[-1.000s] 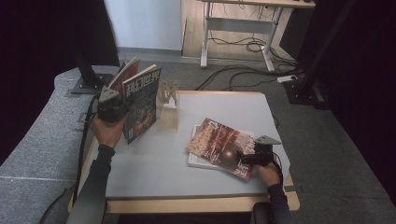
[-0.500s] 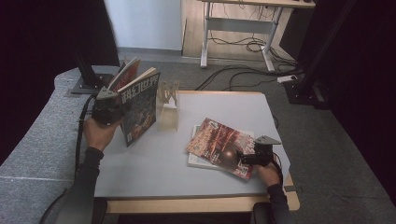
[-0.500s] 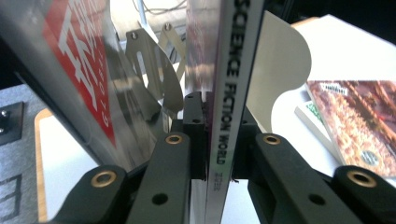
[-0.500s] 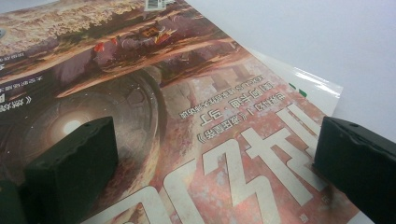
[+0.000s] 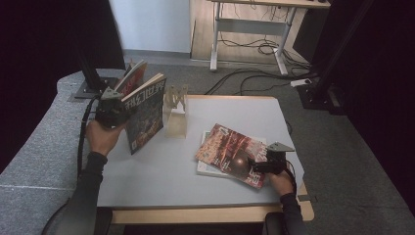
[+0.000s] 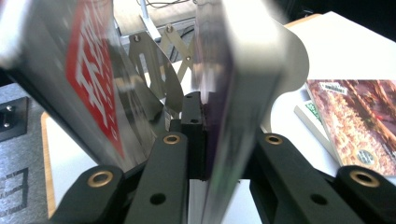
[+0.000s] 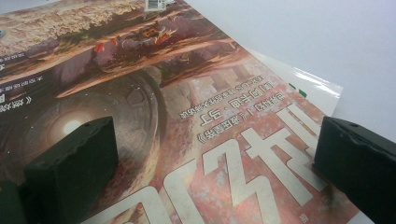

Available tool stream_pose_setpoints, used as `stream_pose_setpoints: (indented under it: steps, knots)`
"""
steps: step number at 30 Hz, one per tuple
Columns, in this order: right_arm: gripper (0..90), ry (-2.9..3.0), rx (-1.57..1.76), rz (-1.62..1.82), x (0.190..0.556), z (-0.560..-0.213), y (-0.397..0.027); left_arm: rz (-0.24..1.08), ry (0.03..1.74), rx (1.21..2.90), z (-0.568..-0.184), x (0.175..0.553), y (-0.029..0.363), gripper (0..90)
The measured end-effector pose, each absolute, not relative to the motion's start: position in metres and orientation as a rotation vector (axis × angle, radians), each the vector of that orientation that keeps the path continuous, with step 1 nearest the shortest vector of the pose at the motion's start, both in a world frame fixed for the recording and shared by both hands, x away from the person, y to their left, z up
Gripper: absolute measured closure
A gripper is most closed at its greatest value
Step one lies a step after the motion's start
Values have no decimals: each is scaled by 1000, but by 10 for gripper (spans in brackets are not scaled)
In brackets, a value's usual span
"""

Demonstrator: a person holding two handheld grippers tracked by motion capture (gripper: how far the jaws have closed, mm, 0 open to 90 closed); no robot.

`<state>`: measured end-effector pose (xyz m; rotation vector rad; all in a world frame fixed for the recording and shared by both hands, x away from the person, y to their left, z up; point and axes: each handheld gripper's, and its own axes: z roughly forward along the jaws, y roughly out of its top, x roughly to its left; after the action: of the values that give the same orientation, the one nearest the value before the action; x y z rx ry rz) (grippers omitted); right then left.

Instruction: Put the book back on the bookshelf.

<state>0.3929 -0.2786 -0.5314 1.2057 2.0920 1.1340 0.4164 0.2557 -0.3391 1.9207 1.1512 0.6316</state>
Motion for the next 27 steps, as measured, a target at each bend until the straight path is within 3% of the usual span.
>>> stream_pose_setpoints:
  steps: [27]
  knots:
    - [0,2092,1199,1136,393,-532,-279,727,1275,1767,-343,452,232,825]
